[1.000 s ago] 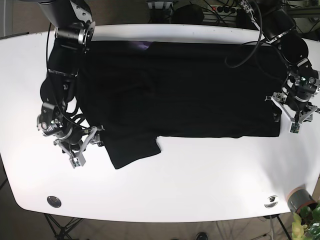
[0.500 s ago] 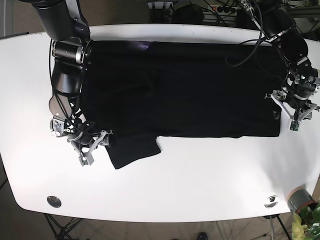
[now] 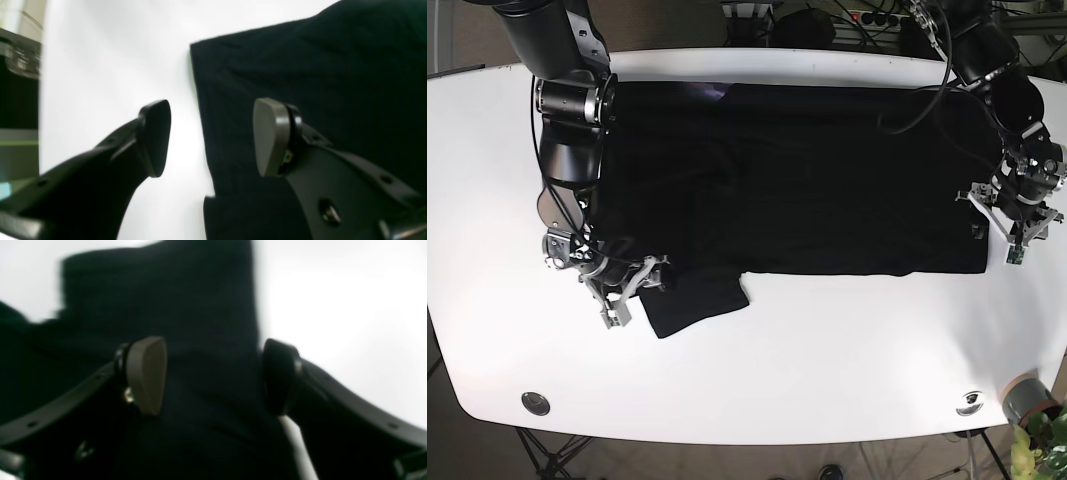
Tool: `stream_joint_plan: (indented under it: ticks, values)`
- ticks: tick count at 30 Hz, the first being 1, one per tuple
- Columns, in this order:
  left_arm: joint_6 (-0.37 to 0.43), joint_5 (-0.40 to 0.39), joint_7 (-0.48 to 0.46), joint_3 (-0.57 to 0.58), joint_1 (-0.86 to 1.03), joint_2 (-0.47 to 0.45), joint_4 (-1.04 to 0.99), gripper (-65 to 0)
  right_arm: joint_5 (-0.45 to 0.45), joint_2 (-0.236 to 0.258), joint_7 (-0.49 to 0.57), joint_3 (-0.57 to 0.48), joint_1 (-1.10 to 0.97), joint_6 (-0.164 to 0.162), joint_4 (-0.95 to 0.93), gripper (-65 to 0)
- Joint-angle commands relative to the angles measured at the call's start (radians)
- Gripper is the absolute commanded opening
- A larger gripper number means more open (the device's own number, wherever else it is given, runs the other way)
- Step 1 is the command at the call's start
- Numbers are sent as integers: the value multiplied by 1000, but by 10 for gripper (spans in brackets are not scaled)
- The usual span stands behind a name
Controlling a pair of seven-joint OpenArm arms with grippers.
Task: Fold the T-shirt properly
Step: 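Move both grippers to the shirt's hem corners and grasp them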
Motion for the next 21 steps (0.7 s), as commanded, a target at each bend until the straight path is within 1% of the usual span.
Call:
stream_joint_plan:
  ticks: [1,2,3,6,7,9,10,12,16,18,21]
  values:
    - [53,-9,-28,-2,-48,-37,-26,-279,-2,3,-40,-1,17,7,6,-241]
    - [67,-9,-28,-2,-54,-45,-41,-279,-2,3,-38,-1,17,7,6,-263]
    - [77,-10,-28,-2,-64,-53,-59,-279,-2,3,-37,0,17,7,6,-300]
    - [96,-12,-29,-1,-117,-82,-148,-275,-2,3,-35,0,17,7,6,-450]
    - [99,-12,-29,-1,-147,-94,-199,-263,-2,3,-35,0,17,7,6,-506]
    - [99,-12,-32,-1,-206,-112,-288,-219,-2,3,-37,0,20,5,6,-585]
    - [99,-12,-32,-1,-236,-125,-342,-194,-2,3,-38,0,23,5,6,-604]
    - [99,-13,-34,-1,-275,-140,-406,-169,-2,3,-38,0,23,5,6,-604]
    - [99,-10,-87,7,-339,-148,-524,-165,-2,3,-37,0,23,5,6,-606]
    - [99,-10,-141,45,-361,-152,-596,-165,-2,3,-35,0,23,5,6,-607]
    - [99,-18,-180,108,-385,-182,-693,-165,-2,-7,-35,0,23,5,7,-607]
